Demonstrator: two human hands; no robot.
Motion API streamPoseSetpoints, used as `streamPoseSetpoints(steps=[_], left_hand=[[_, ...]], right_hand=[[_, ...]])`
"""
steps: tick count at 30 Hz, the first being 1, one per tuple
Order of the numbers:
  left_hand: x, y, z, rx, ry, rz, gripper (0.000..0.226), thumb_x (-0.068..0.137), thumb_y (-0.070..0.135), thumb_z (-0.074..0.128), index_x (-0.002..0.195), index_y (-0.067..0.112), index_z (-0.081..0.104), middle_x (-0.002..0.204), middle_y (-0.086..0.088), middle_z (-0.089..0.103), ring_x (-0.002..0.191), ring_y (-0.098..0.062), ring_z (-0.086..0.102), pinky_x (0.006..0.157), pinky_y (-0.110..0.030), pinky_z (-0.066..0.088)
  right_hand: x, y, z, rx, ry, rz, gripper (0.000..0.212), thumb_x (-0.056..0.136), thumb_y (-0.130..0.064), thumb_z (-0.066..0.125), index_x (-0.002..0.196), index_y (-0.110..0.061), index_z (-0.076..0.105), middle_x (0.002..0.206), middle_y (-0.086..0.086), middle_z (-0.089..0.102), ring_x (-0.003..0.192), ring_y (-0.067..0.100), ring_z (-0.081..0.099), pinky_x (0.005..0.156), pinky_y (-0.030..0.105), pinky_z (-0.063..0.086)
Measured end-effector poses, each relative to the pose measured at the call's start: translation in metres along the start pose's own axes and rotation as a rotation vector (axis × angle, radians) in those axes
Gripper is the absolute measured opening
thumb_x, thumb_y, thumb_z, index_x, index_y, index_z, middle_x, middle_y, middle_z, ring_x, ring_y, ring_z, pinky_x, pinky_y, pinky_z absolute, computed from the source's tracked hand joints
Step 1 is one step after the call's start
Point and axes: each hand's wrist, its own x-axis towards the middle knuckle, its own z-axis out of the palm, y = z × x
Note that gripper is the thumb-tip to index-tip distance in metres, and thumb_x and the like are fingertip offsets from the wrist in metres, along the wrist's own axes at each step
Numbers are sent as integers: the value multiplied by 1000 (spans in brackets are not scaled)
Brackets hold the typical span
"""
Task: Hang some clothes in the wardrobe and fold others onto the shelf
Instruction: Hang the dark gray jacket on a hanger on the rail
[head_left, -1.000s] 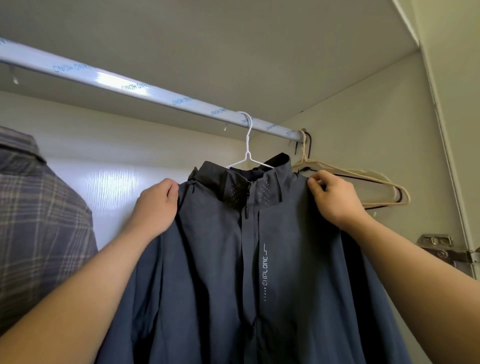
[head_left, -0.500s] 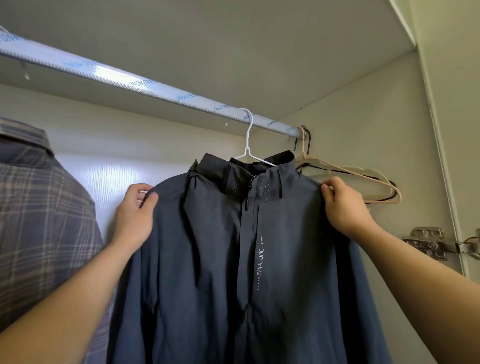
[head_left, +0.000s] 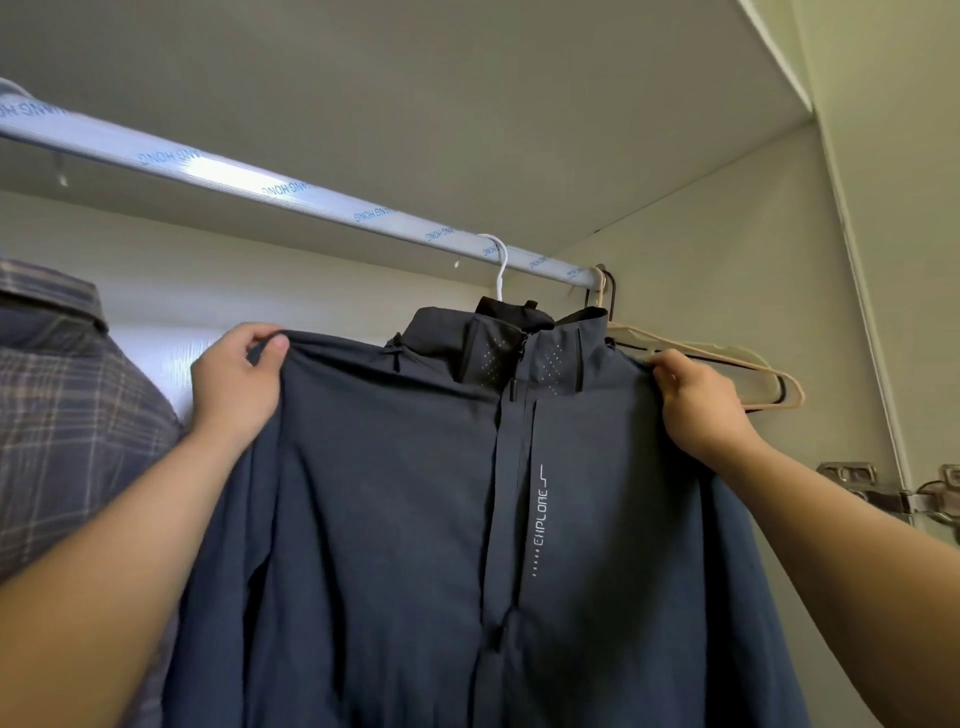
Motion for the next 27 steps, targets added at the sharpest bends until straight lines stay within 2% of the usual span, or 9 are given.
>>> streamPoseSetpoints(steps=[2,5,6,9,12,16,19,23,27], left_hand=[[11,-5,11,20,-72,-88,20,97,16,60,111,7,70,105,-2,67,102,-20,59,88,-25,40],[12,-14,26,162,-354,-354,19,90,7,62,105,9,73,115,-9,70,108,-28,63,97,-32,48],[9,-10,28,219,-377,-384,21,88,4,58,101,10,74,115,-9,70,109,-30,62,96,-33,49],[-6,16,34,103,-287,-288,32,87,4,46,90,16,75,105,1,71,104,-23,62,86,-30,47],[-30,31,38,4,-395,-111,25,95,15,48,88,14,72,92,-1,71,90,-22,60,76,-30,44],[-44,11,34,122,-319,127,21,102,23,50,106,12,67,102,-3,67,96,-25,58,82,-33,43],[-44,10,37,190,-247,173,22,102,22,50,111,7,64,107,-10,64,103,-32,56,84,-37,42],[-46,8,36,284,-240,303,33,98,35,57,118,10,61,106,-15,64,100,-38,57,84,-45,47],[-42,6,38,283,-282,292,32,99,31,56,121,8,62,97,-15,61,91,-39,57,79,-42,45]], right_hand=[[0,0,0,-8,6,-17,24,105,-18,39,110,-7,60,108,21,64,100,39,54,80,39,39],[-5,1,6,24,-11,-20,24,106,-19,39,113,-9,59,109,17,64,100,36,55,76,34,36],[-7,1,8,50,-20,-14,24,106,-20,39,114,-10,60,109,15,64,99,33,55,77,32,34],[-10,1,11,101,-26,-14,23,106,-21,39,114,-13,59,107,11,63,92,24,50,77,28,33],[-9,5,5,84,-49,-6,23,106,-22,39,116,-15,58,109,9,63,97,27,54,80,28,34],[-6,11,-13,5,-171,-12,30,100,-11,49,126,-24,56,117,2,63,111,24,58,90,30,41],[-12,17,-25,-24,-266,60,42,94,-9,63,132,-21,51,119,2,62,110,23,59,98,36,47],[-17,24,-30,-135,-172,65,23,88,-19,74,109,-12,66,101,7,69,97,26,64,84,30,49],[-11,25,-33,-193,-73,34,16,92,-9,61,104,-10,71,103,12,71,101,31,62,80,27,43]])
